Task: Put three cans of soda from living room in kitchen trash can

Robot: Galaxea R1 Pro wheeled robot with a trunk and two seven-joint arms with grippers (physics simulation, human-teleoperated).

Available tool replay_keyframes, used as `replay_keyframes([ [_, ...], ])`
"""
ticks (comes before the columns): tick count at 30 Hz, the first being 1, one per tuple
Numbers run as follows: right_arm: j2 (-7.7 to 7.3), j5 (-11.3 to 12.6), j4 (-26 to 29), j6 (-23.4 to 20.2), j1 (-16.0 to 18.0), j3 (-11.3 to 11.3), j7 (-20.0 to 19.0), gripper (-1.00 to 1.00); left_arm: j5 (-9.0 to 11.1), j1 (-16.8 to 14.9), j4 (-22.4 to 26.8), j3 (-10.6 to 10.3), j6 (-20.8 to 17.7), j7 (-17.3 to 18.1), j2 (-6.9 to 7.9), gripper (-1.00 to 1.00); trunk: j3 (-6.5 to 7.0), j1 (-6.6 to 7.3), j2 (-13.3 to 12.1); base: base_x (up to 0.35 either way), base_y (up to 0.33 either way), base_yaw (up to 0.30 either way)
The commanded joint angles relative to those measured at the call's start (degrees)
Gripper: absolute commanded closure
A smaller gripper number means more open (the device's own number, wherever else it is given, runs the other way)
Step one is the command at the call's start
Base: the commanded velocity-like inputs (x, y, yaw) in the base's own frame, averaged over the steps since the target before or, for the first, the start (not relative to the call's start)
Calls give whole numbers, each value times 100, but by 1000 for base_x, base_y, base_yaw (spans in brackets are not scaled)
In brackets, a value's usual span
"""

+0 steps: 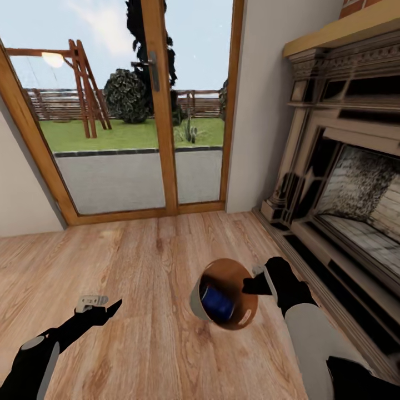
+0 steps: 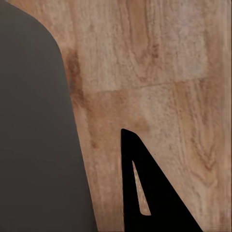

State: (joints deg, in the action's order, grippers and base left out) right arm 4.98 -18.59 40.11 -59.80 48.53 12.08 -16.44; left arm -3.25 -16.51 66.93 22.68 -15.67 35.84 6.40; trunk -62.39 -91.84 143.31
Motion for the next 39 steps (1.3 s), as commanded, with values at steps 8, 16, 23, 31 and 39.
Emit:
replay_keyframes([
  [8,-631,160,-558,-20,138,-87,6,100,-17,-1,-59,-4,9,-231,-9,-100,0,1,1,0,0,0],
  [16,-901,158,-2111,-20,894,-185,43,100,-23,1,-68,-9,13,-303,-9,-100,0,1,1,0,0,0],
  [23,-814,154,-2456,-20,982,-233,661,100,-31,-1,-163,-9,132,-305,-9,-100,-22,-2,2,0,0,0],
  [31,-798,145,-2513,-20,992,-257,734,100,-19,-1,-174,-9,151,-305,-13,-100,-155,-17,10,0,0,0],
  [39,-797,137,-2516,-20,992,-266,738,100,-3,0,-172,-9,151,-305,-14,-100,-155,-17,10,0,0,0],
])
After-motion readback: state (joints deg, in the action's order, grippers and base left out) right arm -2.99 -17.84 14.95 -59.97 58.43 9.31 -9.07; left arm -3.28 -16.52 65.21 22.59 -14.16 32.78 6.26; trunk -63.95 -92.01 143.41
